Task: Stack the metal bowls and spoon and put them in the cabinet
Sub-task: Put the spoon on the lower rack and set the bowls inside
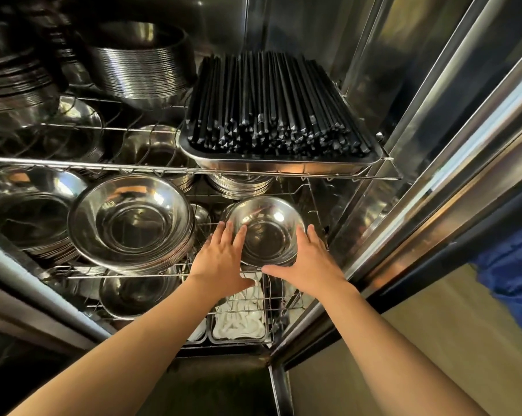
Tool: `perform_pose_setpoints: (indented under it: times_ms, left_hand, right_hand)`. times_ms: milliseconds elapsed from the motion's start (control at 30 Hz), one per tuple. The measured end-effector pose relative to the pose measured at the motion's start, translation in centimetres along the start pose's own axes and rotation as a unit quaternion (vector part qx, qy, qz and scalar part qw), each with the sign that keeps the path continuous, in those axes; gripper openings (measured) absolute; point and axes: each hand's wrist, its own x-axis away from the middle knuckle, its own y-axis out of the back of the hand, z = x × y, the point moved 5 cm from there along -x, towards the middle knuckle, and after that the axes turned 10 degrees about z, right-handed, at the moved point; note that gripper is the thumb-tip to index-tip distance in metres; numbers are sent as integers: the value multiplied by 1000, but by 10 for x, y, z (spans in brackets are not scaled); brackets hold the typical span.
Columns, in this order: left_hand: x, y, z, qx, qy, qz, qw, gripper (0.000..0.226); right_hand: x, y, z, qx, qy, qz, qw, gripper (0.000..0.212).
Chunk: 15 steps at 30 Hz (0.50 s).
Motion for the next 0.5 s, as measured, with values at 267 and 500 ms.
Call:
perform_pose_setpoints:
  times_ms: [267, 500]
  left_hand:
    - [15, 0, 11, 40, 48, -8, 998, 122]
    - [25, 6, 13, 50, 53, -22, 997, 113]
  right_hand:
    - [-2, -10, 19, 21, 24, 13, 999, 141]
    - [0, -16, 36, 25, 42, 7, 999, 136]
